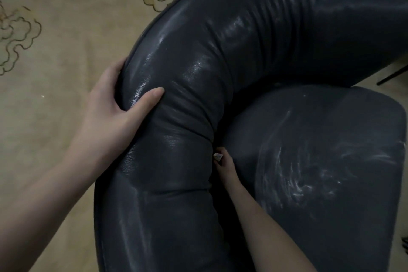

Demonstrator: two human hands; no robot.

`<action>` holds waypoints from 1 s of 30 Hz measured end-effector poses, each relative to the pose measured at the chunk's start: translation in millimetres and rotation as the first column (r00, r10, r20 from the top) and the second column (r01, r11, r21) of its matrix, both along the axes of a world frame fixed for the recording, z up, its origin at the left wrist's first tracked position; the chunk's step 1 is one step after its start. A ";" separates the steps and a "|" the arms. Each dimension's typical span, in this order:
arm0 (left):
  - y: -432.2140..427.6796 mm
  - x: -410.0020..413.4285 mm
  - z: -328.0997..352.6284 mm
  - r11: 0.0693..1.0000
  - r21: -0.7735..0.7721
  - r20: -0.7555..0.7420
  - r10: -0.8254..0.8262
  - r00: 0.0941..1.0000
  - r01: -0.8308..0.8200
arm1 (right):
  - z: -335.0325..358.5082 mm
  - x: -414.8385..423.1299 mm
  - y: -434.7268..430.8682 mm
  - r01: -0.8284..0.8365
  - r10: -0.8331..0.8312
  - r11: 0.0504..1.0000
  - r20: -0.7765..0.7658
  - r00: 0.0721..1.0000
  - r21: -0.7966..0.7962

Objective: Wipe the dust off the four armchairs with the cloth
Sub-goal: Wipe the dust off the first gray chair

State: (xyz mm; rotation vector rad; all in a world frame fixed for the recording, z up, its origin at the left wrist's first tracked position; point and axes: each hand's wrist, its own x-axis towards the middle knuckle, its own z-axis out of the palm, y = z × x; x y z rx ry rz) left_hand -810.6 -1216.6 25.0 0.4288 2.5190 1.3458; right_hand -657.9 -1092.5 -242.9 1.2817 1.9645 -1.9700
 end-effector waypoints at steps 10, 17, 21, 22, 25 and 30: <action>-2.6 -2.3 -2.5 0.999 -0.045 -0.037 -0.012 0.999 0.010 | 37.9 1.5 -15.2 0.240 -0.284 0.914 -0.094 0.954 -0.329; -3.7 -3.6 -1.9 1.000 -0.018 -0.011 -0.022 1.000 0.022 | 89.5 9.2 -12.9 0.215 -0.304 0.900 -0.194 0.933 -0.380; -4.8 -3.4 -1.3 1.000 -0.001 0.006 -0.025 1.000 0.025 | 115.7 13.7 -14.0 0.239 -0.357 0.880 -0.241 0.902 -0.412; -4.5 -3.0 -0.7 1.000 0.004 0.005 -0.025 1.000 0.025 | 123.0 14.7 -14.6 0.252 -0.377 0.873 -0.247 0.893 -0.418; -3.2 -2.4 0.9 1.000 -0.002 0.017 -0.016 1.000 0.016 | 146.8 17.6 -17.0 0.279 -0.396 0.882 -0.273 0.877 -0.381; -4.6 -4.0 -0.5 0.999 0.022 0.018 -0.044 0.999 0.043 | 186.2 17.7 -21.9 0.252 -0.276 0.961 -0.366 0.889 -0.113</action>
